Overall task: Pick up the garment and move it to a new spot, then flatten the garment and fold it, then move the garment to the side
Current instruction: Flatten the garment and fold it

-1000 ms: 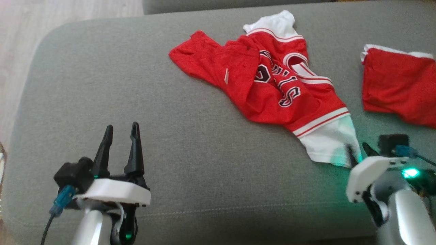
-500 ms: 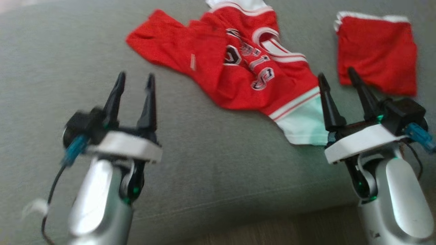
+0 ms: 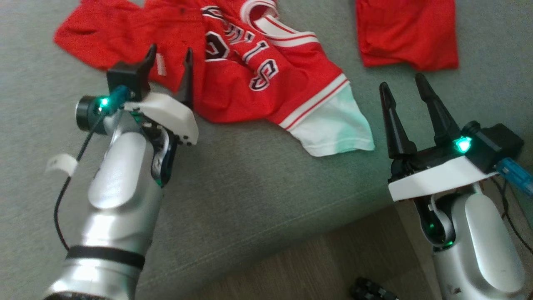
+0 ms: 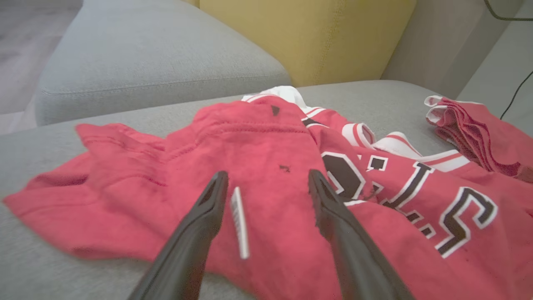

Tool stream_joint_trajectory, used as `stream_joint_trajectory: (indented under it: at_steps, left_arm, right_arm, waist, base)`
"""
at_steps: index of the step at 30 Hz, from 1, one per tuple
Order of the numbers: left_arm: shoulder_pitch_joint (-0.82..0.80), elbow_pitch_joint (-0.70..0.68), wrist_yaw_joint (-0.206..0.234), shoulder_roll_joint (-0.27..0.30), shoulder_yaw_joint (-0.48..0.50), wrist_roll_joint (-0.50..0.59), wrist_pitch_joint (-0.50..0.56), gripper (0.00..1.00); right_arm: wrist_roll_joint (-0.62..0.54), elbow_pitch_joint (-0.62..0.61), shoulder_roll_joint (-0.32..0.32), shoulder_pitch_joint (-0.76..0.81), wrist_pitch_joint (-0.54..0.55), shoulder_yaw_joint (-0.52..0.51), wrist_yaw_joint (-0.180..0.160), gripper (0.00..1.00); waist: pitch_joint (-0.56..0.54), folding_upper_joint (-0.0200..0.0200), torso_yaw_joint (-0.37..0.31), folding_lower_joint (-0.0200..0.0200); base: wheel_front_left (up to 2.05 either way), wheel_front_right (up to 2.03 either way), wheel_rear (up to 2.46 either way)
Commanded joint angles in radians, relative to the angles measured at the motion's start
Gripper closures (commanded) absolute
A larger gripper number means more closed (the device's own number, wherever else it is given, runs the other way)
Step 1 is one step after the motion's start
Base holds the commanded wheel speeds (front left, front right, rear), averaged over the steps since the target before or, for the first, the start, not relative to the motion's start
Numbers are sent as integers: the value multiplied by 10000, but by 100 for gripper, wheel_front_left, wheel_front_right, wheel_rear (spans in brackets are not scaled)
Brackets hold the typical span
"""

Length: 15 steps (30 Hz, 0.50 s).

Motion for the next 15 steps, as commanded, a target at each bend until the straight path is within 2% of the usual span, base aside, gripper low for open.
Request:
stream_joint_trajectory:
  at_steps: [1,4,10,15]
  left_arm:
    - [-491,-47,82,245,302,77,-70,0]
    - [-843,455,122,267,252,118,-117,0]
    - [-1306,1261,683,469,273,335,-230,0]
    - [-1451,1568,920,615,434,250,-424,0]
  right_arm:
    - [117,-227,-34,-125,-154,212,-2,0]
    - [199,-21,-34,-155,-288,293,-2,0]
    - [382,259,-34,-245,-528,464,-2,0]
    - [386,443,-34,-233,-654,381,-2,0]
  waist:
    - [246,0,-268,0]
    - [311,0,-406,0]
    - [371,0,-607,0]
    - [368,0,-548,0]
  base:
    - [0,0,0]
    - [0,0,0]
    - [0,0,0]
    - [0,0,0]
